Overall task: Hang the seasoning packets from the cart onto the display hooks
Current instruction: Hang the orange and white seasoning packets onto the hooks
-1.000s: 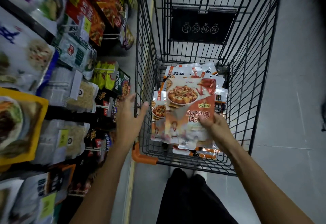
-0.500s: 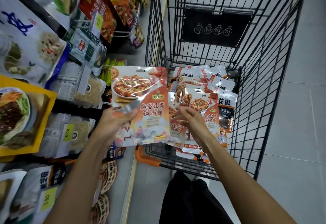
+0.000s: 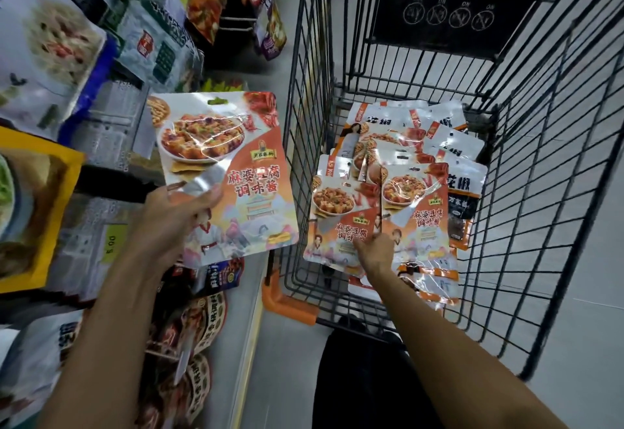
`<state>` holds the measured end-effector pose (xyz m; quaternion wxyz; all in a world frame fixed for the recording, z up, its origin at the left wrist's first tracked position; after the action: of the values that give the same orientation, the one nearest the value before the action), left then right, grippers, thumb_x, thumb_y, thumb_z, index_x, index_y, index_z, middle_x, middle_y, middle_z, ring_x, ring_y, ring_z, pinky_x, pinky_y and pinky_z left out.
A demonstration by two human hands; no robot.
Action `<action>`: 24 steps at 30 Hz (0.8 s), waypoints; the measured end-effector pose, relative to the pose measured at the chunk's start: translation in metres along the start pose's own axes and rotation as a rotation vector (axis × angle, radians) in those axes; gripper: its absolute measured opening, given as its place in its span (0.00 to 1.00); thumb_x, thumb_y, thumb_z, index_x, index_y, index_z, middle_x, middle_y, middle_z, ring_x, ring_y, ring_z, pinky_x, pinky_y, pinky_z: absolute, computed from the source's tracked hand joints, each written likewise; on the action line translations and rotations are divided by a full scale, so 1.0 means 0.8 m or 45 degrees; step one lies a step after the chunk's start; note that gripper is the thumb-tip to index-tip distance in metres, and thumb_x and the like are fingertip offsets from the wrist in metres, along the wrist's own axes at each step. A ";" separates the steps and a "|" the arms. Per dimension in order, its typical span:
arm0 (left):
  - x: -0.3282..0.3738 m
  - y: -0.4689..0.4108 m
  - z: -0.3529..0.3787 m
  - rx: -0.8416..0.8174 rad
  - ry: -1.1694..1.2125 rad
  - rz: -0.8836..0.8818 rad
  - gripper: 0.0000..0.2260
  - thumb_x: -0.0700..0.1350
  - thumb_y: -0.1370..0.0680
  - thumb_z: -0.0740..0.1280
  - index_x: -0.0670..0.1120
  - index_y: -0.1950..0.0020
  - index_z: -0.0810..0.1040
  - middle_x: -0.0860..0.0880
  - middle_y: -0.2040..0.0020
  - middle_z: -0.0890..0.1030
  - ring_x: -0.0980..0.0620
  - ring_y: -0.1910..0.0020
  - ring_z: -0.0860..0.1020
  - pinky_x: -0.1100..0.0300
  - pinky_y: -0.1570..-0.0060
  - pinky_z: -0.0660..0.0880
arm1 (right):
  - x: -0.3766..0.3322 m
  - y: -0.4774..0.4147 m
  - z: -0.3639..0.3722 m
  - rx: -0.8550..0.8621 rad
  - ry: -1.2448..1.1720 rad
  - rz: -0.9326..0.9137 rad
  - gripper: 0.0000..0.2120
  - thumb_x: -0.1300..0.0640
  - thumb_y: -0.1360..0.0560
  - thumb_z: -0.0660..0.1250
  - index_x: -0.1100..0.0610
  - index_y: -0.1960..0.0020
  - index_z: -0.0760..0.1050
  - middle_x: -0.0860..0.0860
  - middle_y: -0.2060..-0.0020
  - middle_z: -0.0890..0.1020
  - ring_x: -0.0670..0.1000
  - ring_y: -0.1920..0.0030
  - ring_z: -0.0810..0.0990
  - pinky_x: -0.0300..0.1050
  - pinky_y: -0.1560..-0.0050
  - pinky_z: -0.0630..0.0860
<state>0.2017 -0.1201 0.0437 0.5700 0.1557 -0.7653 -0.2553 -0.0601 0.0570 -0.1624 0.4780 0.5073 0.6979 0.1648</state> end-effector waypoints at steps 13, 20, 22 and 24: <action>-0.003 -0.003 0.014 -0.108 0.080 0.061 0.09 0.45 0.35 0.74 0.47 0.59 0.76 0.55 0.71 0.81 0.58 0.69 0.81 0.66 0.69 0.76 | -0.003 0.000 0.031 -0.142 -0.383 0.089 0.16 0.60 0.28 0.74 0.64 0.43 0.78 0.60 0.46 0.83 0.59 0.47 0.82 0.55 0.41 0.77; -0.008 0.007 0.015 -0.145 0.163 0.064 0.11 0.42 0.35 0.73 0.43 0.55 0.77 0.51 0.67 0.83 0.55 0.67 0.83 0.63 0.68 0.78 | -0.016 0.015 0.043 -0.347 -0.649 0.025 0.13 0.56 0.26 0.70 0.62 0.44 0.75 0.57 0.49 0.82 0.61 0.44 0.80 0.54 0.45 0.78; -0.006 0.011 0.018 -0.159 0.195 0.079 0.10 0.41 0.34 0.73 0.43 0.56 0.76 0.52 0.70 0.82 0.56 0.70 0.81 0.65 0.70 0.77 | -0.024 0.021 0.039 -0.328 -0.667 -0.026 0.22 0.51 0.26 0.69 0.64 0.40 0.74 0.60 0.45 0.81 0.62 0.42 0.79 0.59 0.40 0.75; -0.004 0.016 0.019 -0.169 0.219 0.095 0.09 0.40 0.33 0.72 0.43 0.55 0.77 0.51 0.68 0.83 0.56 0.69 0.82 0.64 0.70 0.77 | -0.030 0.024 0.029 -0.276 -0.659 -0.086 0.20 0.52 0.26 0.69 0.65 0.42 0.75 0.62 0.45 0.81 0.62 0.43 0.79 0.61 0.39 0.74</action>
<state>0.1889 -0.1047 0.0455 0.6516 0.1103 -0.7003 -0.2699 -0.0297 0.0390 -0.1481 0.6971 0.4548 0.5473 0.0874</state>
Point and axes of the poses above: each hand's wrist, its own y-axis away from the middle knuckle, its own z-axis out of the palm, x = y × z, the point moved 7 cm from there along -y, towards the middle knuckle
